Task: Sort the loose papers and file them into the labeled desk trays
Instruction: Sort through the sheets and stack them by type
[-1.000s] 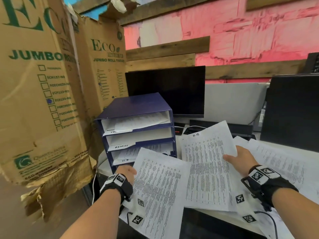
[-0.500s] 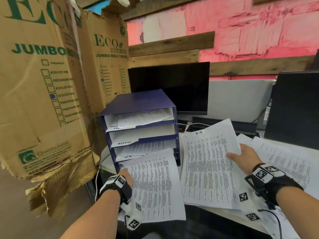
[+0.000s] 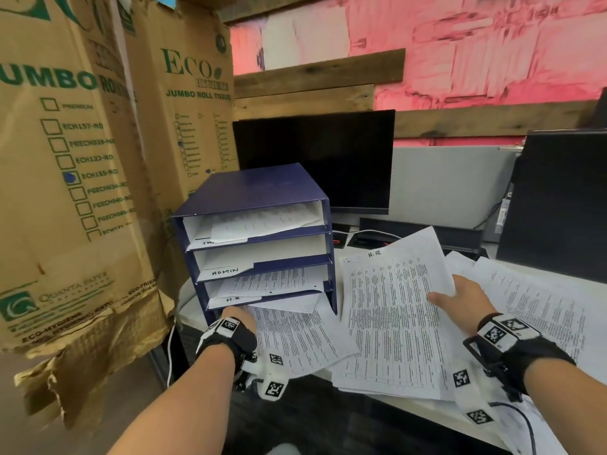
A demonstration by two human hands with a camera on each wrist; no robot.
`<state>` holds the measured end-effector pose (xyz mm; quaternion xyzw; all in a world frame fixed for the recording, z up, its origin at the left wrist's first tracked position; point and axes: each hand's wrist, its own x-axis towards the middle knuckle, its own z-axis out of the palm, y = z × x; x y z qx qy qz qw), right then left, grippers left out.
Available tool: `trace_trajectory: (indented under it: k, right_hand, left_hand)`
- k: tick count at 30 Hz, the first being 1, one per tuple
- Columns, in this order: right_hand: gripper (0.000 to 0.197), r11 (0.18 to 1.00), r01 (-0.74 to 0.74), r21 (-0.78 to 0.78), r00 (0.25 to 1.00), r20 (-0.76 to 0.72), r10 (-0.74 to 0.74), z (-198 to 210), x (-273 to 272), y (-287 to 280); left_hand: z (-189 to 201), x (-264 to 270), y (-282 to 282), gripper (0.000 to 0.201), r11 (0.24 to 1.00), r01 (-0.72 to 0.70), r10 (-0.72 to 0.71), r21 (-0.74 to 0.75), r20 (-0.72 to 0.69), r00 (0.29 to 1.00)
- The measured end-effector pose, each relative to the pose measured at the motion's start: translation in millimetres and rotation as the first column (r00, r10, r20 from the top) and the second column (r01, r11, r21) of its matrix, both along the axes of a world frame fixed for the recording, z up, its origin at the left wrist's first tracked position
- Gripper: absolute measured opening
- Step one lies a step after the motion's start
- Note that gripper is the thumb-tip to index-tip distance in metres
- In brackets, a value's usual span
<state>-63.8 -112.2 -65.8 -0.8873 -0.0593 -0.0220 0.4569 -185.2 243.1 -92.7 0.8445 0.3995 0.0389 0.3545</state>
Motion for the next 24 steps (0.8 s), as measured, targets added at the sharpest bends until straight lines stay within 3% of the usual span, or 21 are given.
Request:
trace_trajectory:
  k: [5, 10, 13, 15, 18, 22, 24]
  right_hand:
    - [0.031, 0.999, 0.002, -0.038, 1.0, -0.015, -0.002, -4.1, 5.3, 2.5]
    - [0.033, 0.998, -0.004, -0.055, 1.0, -0.022, 0.003, -7.7, 7.3, 10.3]
    - [0.034, 0.998, -0.01, -0.068, 1.0, -0.021, 0.009, -9.6, 7.3, 14.0]
    - [0.035, 0.998, -0.006, -0.063, 1.0, -0.021, 0.005, -10.2, 7.7, 14.0]
    - [0.036, 0.998, -0.005, -0.058, 1.0, -0.021, 0.004, -10.8, 6.8, 13.7]
    - [0.036, 0.999, -0.005, -0.049, 1.0, -0.03, 0.004, -11.2, 4.2, 12.5]
    - [0.035, 0.999, -0.01, -0.043, 1.0, -0.03, 0.009, -10.2, 2.8, 12.2]
  left_hand:
    - [-5.6, 6.1, 4.6, 0.033, 0.994, 0.02, -0.006, 0.107, -0.13, 0.991]
    - [-4.4, 3.4, -6.6, 0.061, 0.949, 0.169, -0.08, 0.268, -0.315, 0.946]
    - [-11.5, 4.8, -14.3, 0.051, 0.859, 0.292, -0.112, 0.421, -0.403, 0.909]
    - [-10.5, 8.4, -21.0, 0.05, 0.776, 0.415, -0.206, 0.474, -0.431, 0.878]
    - [-12.9, 15.6, -31.2, 0.059, 0.713, 0.589, -0.456, 0.379, -0.388, 0.801]
    - [-13.7, 15.7, -36.6, 0.121, 0.642, 0.75, -0.586, 0.157, -0.529, 0.613]
    - [-9.9, 10.2, -31.0, 0.133, 0.6, 0.788, -0.609, 0.139, -0.559, 0.562]
